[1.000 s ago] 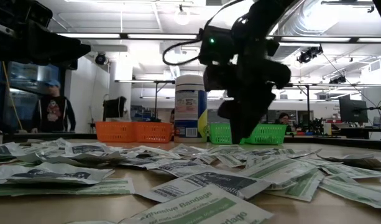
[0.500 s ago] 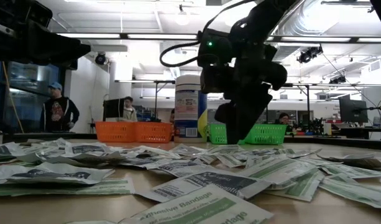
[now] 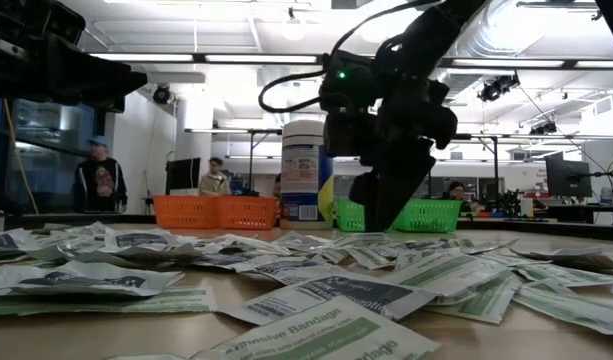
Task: Pick & Place First Aid Supplies
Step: Put the green bandage pack into the right green bin
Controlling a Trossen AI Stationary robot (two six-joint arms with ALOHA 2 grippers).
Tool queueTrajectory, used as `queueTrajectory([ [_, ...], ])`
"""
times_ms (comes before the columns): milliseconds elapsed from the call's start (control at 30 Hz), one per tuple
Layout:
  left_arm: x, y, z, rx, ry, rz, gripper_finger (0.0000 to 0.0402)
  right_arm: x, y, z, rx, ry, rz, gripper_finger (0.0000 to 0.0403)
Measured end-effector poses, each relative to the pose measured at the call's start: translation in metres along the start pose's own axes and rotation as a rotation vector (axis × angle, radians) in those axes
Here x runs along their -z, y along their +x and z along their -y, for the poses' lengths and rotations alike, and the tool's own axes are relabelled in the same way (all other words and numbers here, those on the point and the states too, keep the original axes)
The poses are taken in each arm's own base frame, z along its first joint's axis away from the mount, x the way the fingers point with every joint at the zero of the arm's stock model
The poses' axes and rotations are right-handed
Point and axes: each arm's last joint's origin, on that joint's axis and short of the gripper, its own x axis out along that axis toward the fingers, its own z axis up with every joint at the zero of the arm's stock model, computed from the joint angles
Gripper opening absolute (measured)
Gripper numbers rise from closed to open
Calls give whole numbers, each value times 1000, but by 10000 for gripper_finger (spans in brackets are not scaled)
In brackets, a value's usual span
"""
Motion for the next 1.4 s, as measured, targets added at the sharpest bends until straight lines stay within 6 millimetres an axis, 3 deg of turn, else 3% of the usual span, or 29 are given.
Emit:
queueTrajectory([
  [300, 0, 0, 0, -3, 0, -1, 140, 0, 2, -5, -22, -4, -5, 159],
  [967, 0, 0, 0, -4, 0, -1, 140, 0, 2, -3, 28, 59, -1, 7],
  [1133, 0, 0, 0, -4, 0, -1, 140, -1, -1, -5, 10, 73, 7, 1],
  [1400, 0, 0, 0, -4, 0, -2, 140, -5, -22, -15, 6, 83, 63, 0],
])
